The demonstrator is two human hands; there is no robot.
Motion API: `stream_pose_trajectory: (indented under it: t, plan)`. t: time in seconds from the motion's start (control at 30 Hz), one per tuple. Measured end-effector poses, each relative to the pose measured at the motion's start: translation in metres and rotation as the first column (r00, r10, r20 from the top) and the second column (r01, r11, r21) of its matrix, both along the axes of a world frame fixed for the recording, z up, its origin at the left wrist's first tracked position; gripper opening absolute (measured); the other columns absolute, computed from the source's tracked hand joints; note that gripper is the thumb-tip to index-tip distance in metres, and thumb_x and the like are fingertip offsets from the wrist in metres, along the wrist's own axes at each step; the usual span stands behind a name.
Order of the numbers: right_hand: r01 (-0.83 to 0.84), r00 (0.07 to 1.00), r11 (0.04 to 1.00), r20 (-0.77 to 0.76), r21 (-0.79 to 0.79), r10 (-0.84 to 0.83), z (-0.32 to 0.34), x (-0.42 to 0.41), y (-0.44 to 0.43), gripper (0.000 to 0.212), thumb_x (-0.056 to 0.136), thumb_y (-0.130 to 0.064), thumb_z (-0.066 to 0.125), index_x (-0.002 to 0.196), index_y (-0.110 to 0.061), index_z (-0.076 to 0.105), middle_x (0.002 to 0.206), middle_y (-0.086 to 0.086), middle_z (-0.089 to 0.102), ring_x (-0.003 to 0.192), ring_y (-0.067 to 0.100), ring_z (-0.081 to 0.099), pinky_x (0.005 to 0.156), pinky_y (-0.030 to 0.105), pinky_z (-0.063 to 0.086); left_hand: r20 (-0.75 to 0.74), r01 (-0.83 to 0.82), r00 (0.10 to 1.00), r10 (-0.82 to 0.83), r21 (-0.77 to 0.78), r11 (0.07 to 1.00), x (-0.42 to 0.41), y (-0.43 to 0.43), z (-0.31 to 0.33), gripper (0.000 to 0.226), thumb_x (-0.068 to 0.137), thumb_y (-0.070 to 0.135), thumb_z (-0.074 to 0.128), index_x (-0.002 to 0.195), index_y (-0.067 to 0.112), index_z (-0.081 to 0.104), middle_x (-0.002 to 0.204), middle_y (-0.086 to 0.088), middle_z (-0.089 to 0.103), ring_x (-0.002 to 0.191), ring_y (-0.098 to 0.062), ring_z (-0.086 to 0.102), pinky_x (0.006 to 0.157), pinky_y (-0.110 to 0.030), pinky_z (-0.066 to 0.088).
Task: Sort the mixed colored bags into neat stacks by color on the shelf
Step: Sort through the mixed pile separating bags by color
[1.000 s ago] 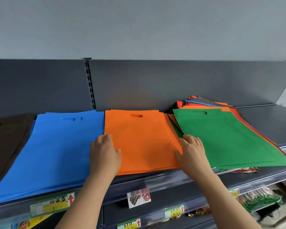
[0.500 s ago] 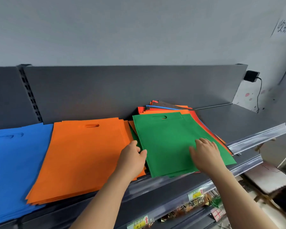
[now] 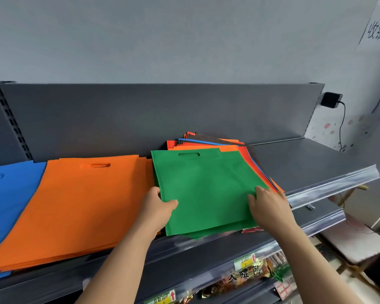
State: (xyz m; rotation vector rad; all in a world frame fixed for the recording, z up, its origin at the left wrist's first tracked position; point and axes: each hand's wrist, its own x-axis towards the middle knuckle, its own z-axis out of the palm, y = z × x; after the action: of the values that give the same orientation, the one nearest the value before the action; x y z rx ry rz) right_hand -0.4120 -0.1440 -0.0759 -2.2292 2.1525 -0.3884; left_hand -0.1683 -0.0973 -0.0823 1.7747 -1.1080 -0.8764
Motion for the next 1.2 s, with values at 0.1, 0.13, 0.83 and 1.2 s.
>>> stream_pose_trajectory:
  t: [0.1,0.13,0.83,1.2]
  plan:
    - [-0.064,0.997,0.998,-0.036,0.012,0.064,-0.006,0.000,0.000,0.021,0.096,-0.027,0.032,0.086,-0.016,0.047,0.096,0.003,0.063,0.091,0.023,0.057,0.111,0.043,0.027,0.001,-0.023,1.000,0.023,0.011,1.000,-0.005,0.001,0.001,0.052,0.086,0.020,0.067,0.132,0.010,0.045,0.123,0.000,0.056,0.104,-0.021,0.057,0.090,-0.036,0.047]
    - [-0.102,0.995,0.995,-0.019,0.004,0.102,-0.008,0.001,0.000,0.022,0.097,-0.027,0.033,0.094,-0.016,0.052,0.101,0.003,0.064,0.097,0.022,0.058,0.113,0.042,0.025,0.011,-0.044,0.999,0.044,-0.007,0.999,-0.006,0.001,0.001,0.047,0.086,0.018,0.068,0.127,0.011,0.047,0.122,0.000,0.056,0.105,-0.022,0.056,0.088,-0.035,0.047]
    - [-0.037,0.997,0.995,0.064,0.092,0.032,-0.004,0.044,-0.005,0.061,0.092,-0.056,0.037,0.136,-0.014,0.036,0.133,0.015,0.048,0.124,0.036,0.042,0.110,0.047,0.023,-0.172,-0.156,0.977,0.128,-0.160,0.975,0.022,0.045,0.010,0.039,0.083,-0.008,0.056,0.097,0.028,0.059,0.097,0.007,0.069,0.089,-0.012,0.065,0.072,-0.027,0.051]
    - [-0.152,0.861,0.988,0.493,0.021,0.122,0.002,0.086,0.019,0.064,0.085,-0.038,0.064,0.139,-0.015,0.038,0.124,0.010,0.055,0.115,0.028,0.050,0.097,0.041,0.041,-0.198,-0.150,0.974,0.106,-0.223,0.963,0.071,0.071,0.020,0.025,0.092,0.005,0.056,0.101,0.028,0.062,0.099,0.009,0.071,0.090,-0.012,0.069,0.083,-0.042,0.056]
